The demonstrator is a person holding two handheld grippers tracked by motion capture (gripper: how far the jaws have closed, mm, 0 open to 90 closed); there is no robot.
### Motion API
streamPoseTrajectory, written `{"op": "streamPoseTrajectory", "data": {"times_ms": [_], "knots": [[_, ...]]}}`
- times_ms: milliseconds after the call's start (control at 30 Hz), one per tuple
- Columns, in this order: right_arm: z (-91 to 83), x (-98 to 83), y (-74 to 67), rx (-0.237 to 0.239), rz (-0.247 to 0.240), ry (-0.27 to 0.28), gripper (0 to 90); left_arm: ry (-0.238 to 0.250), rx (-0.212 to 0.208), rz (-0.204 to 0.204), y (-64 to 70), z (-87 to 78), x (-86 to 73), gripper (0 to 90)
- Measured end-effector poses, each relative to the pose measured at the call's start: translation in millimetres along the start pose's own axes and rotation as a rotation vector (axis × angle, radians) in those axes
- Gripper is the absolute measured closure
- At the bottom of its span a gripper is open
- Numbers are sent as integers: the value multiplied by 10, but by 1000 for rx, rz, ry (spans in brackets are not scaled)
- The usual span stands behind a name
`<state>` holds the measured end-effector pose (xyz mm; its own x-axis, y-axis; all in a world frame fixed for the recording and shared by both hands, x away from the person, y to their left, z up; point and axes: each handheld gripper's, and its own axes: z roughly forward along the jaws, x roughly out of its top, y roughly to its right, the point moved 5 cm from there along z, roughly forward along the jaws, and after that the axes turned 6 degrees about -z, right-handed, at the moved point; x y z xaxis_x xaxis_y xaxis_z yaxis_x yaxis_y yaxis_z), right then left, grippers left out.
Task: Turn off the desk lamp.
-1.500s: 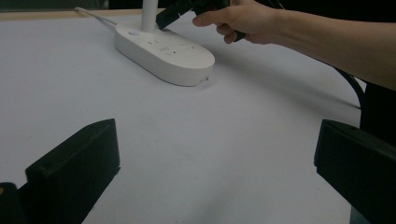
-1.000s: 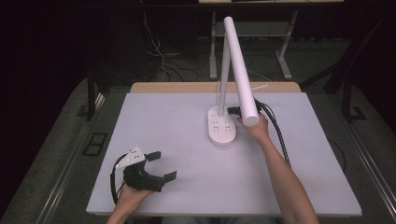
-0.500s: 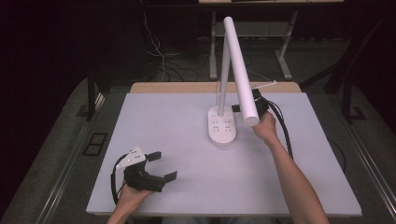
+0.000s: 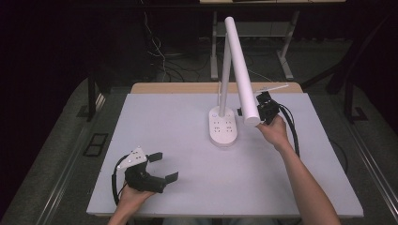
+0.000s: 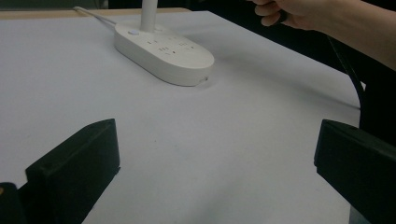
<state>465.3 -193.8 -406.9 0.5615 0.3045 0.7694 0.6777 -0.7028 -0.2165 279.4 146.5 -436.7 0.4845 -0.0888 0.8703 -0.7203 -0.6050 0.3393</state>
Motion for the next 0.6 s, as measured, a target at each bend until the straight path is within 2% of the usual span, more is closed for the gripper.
{"op": "streamPoseTrajectory", "data": {"times_ms": [333, 600], "knots": [[-260, -101, -157, 7, -25, 16, 475, -1, -4, 3, 19, 7, -1, 0], [-478, -182, -268, -20, -38, 40, 248, 0, -10, 7, 37, 14, -1, 0]]}}
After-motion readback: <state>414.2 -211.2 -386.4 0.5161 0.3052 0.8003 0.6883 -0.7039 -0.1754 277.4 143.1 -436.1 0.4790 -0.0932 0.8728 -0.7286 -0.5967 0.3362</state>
